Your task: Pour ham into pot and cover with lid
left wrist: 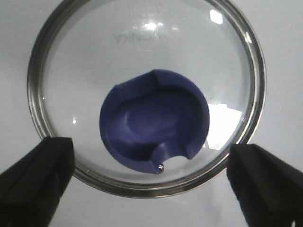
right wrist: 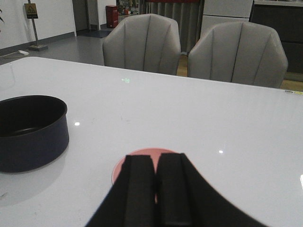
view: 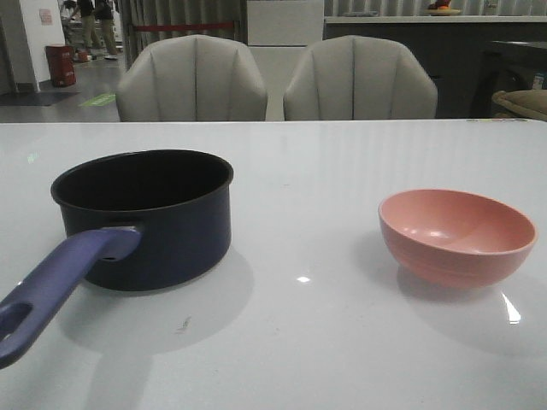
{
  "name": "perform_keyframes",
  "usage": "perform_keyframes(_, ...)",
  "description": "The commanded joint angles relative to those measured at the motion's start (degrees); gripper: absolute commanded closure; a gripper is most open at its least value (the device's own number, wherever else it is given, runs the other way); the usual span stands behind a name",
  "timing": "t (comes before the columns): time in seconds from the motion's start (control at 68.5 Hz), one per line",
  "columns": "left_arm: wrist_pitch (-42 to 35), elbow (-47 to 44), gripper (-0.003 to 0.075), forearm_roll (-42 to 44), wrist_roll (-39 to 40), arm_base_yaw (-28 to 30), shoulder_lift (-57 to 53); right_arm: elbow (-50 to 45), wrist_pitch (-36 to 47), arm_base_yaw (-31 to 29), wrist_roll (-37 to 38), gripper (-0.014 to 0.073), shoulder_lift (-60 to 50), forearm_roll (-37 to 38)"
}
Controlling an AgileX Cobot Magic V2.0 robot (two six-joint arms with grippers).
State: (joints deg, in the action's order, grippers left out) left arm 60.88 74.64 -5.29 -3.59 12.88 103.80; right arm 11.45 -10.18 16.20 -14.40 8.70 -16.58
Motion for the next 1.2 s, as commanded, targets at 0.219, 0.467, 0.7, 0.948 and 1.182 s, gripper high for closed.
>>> perform_keyframes(0.219,-3.3,1.7,0.0029,0.7,-0.6,0.1,2.4,1.6,4.6,0.0,-0.3,0.0449,0.4,-0.2)
perform_keyframes(0.467,-3.9,3.0,0.0029,0.9,-0.7,0.1,4.2,1.6,4.6,0.0,-0.3,0.0449,0.4,-0.2)
perform_keyframes(0.7,-3.9,3.7,0.0029,0.5,-0.8,0.1,4.2,1.6,4.6,0.0,-0.3,0.0449,0.4,-0.2)
perform_keyframes(0.948,-3.0,4.4,0.0030,0.4,-0.8,0.1,4.2,1.6,4.6,0.0,-0.3,0.0449,0.4,-0.2)
perform_keyframes(1.182,-3.3,4.4,0.0168,0.4,-0.8,0.1,4.2,1.6,4.6,0.0,-0.3,0.0449,0.4,-0.2)
